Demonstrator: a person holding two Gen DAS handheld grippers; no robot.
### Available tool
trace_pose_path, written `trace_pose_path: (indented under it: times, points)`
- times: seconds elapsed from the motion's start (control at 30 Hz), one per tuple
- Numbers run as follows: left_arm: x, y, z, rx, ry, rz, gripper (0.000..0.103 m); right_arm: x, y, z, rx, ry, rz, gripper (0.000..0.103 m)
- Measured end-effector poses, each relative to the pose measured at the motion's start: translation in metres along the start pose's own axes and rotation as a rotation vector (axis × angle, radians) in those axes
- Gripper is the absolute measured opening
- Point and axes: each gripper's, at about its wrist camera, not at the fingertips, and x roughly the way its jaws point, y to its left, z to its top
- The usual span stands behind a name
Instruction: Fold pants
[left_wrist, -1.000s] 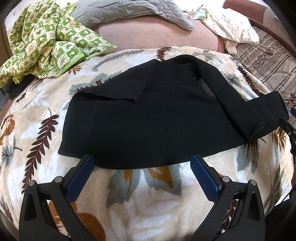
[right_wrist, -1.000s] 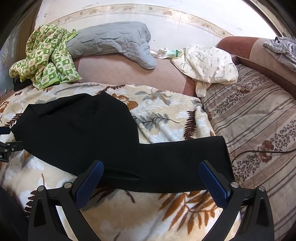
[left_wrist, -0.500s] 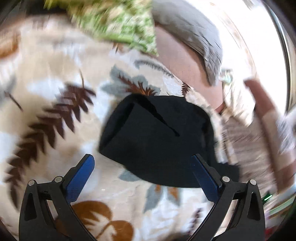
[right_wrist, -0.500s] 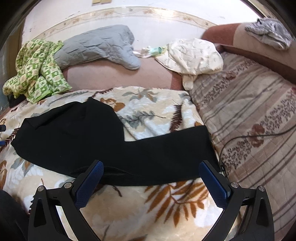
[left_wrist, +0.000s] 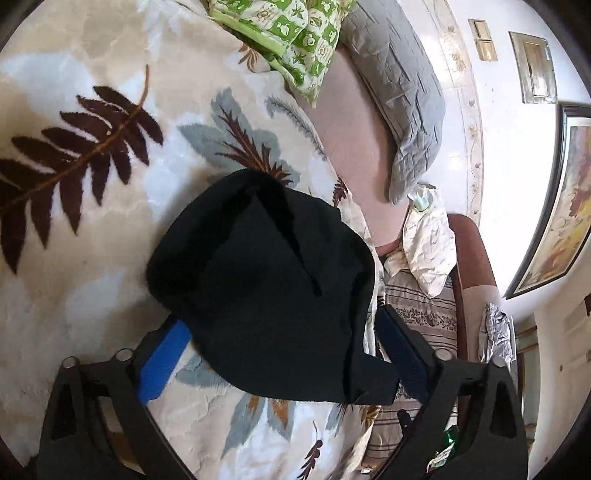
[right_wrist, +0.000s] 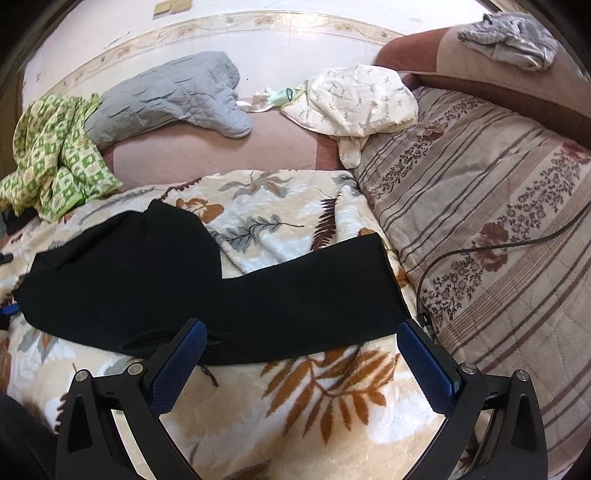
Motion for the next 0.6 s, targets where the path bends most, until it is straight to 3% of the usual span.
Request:
trace_pose_path:
  times: [0.03, 0.2, 0.27, 0.37, 0.43, 0.47, 0.5, 0.6]
  points:
    - [0.000, 0.001, 0.000, 0.010, -0.002, 0.016, 0.091, 0.000, -0.002, 0.001, 0.007, -0.001, 0.001, 0.102]
    - [0.005, 0.002, -0.007, 0.098, -0.007, 0.182, 0.044, 0.005, -0.047, 0.008, 0.179, -0.008, 0.057, 0.102]
    - [0.007, 0.002, -0.009, 0.127, -0.019, 0.225, 0.038, 0.006, -0.078, 0.007, 0.334, -0.021, 0.133, 0.102]
    - [0.008, -0.004, -0.014, 0.180, -0.050, 0.270, 0.039, 0.013, -0.126, -0.007, 0.637, -0.027, 0.340, 0.102]
    - [0.011, -0.007, -0.018, 0.215, -0.070, 0.284, 0.048, 0.026, -0.141, -0.019, 0.794, 0.001, 0.471, 0.101]
    - [0.013, -0.009, -0.020, 0.236, -0.082, 0.279, 0.058, 0.032, -0.142, -0.023, 0.837, 0.023, 0.516, 0.100]
    - [0.015, -0.012, -0.022, 0.263, -0.092, 0.278, 0.066, 0.039, -0.142, -0.026, 0.854, 0.050, 0.533, 0.100]
    - [0.023, -0.022, -0.027, 0.325, -0.113, 0.316, 0.074, 0.055, -0.140, -0.024, 0.867, 0.083, 0.492, 0.100]
